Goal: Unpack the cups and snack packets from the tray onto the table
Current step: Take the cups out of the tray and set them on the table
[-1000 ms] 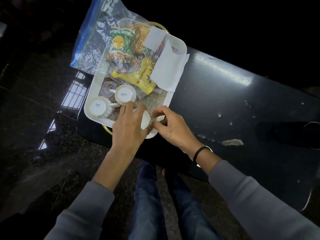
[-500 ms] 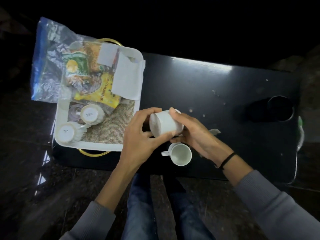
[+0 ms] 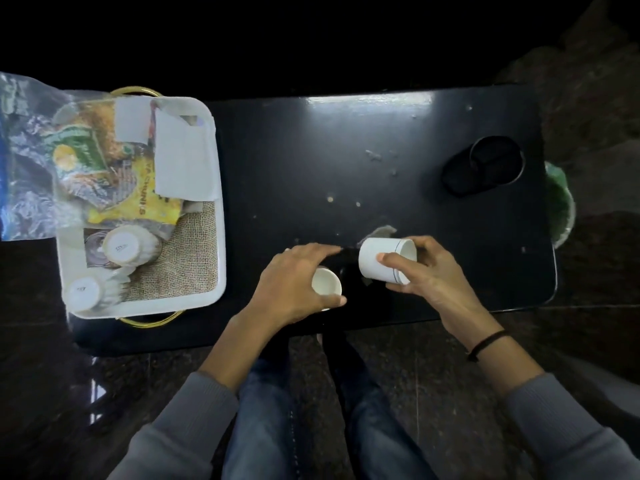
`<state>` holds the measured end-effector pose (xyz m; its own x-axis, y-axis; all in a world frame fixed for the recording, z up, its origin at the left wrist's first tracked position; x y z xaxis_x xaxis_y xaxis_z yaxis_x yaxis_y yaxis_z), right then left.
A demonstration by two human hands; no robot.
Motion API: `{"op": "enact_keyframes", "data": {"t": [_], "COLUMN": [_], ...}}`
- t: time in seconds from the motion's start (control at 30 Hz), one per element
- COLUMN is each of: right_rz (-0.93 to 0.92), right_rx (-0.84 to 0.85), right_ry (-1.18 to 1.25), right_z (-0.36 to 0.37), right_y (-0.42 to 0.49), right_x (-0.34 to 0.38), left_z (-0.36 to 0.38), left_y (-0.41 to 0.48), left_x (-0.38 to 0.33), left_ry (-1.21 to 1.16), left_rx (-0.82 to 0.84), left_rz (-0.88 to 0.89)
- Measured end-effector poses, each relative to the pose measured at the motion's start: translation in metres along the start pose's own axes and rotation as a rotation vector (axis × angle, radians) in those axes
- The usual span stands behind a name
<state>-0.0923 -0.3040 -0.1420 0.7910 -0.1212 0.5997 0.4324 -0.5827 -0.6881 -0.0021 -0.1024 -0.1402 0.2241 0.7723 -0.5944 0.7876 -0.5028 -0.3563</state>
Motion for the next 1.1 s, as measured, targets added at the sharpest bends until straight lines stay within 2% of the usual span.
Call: {"op": "enact_keyframes", "data": {"t": [0.13,0.23,0.33,0.5,0.7,0.9,1.1], "right_rz": [-0.094,-0.251,-0.368,-0.435,-0.402,-0.406,-0.448], "right_rx": [-0.170,-0.260,-0.309,-0.336,-0.279,-0.227,-0.215], "right_ry": [-0.310,-0.553,-0.678,-0.832,-0.867,-0.787,-0.763], "right_z": [-0.011,-0.006,0.004,0.017,0.016,-0.006,-0.017], "right_y": [-0.006,-0.015,-0.022,-0.025,-0.024,-0.025,-0.017], "right_x": [-0.020,-0.017,-0.015,-0.011,-0.010,-0.008,-0.010], "left_z": [0.026,0.034,0.035,0.035,0.036,0.049,0.064], "left_y": [-0.015,-0.019,-0.018,-0.016,-0.014,-0.006,0.001], "left_x": [0.004,0.006,0.007,0.005,-0.007,-0.038,-0.060], "left_ry": [0.087,0.089,0.113,0.143,0.206,0.250,0.276], "left_rx": [0.101,0.068,0.035,0.037,-0.008,-0.047,-0.043], "left_rz": [0.032,0.041,0.041,0.071,0.142,0.251,0.269]}}
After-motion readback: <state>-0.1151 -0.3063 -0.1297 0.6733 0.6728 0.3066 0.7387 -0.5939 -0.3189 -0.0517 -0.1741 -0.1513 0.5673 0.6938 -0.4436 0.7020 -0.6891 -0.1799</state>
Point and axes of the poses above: each hand's wrist, its own y-axis towards the middle knuckle, its own z-axis out of the palm, x = y × z, the point moved 8 cm from there along y, towards the middle knuckle, and after that the axes turned 13 degrees about -x, right-handed, at the moved point
